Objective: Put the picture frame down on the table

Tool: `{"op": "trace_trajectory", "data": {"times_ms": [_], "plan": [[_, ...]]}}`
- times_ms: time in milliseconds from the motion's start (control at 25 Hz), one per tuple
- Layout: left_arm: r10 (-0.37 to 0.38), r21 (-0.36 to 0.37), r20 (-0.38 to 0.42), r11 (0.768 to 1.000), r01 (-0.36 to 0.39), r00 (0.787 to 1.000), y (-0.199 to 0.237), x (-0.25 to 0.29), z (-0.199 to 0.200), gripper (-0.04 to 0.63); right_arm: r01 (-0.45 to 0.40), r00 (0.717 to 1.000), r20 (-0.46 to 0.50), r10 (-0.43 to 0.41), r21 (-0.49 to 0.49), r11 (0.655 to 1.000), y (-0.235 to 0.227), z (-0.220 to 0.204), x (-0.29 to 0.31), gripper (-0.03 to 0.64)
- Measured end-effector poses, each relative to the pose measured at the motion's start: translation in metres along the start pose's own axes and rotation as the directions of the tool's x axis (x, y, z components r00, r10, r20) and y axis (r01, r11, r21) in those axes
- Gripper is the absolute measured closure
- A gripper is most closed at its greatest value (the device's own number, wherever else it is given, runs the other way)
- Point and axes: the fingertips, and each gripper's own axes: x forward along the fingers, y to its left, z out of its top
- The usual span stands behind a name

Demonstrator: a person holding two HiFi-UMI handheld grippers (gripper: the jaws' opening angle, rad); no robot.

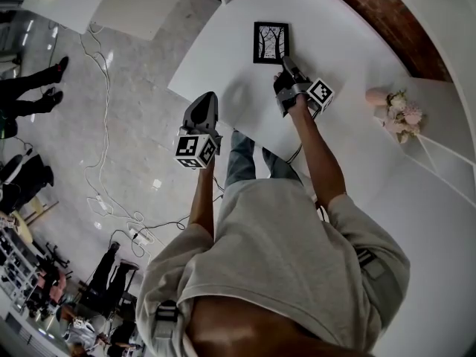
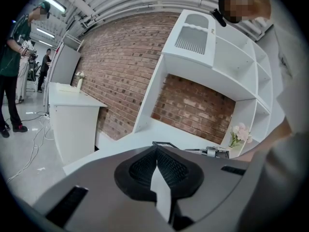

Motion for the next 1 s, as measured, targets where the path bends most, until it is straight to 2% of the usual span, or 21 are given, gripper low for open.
{"op": "trace_trajectory", "data": {"times_ms": [360, 480, 560, 720, 1000], "plan": [[0.000, 0.010, 0.001, 1.000, 0.000, 1.000, 0.000, -0.002, 0.001, 0.578, 0.025, 1.000, -0.003, -0.025, 0.034, 0.999, -0.007, -0.002, 0.001, 0.528], [-0.002, 0.010, -0.001, 1.000, 0.002, 1.000, -0.001, -0.001, 0.000, 0.578, 0.014, 1.000, -0.021, -0.014, 0.022, 1.000, -0.007, -0.004, 0.002, 0.479], [-0.005, 0.010, -0.002, 1.000, 0.005, 1.000, -0.003, 0.000, -0.001, 0.578, 0.010, 0.999, -0.040, -0.010, -0.011, 1.000, -0.005, -0.007, 0.002, 0.435], [-0.014, 0.016, -0.002, 1.000, 0.014, 1.000, -0.005, 0.001, 0.000, 0.578, 0.005, 0.996, -0.090, -0.014, -0.092, 0.996, 0.003, -0.017, 0.004, 0.394], [-0.020, 0.016, -0.002, 1.000, 0.020, 1.000, -0.008, 0.001, 0.001, 0.578, 0.031, 0.985, -0.151, -0.079, -0.293, 0.956, 0.011, -0.029, 0.004, 0.370]]}}
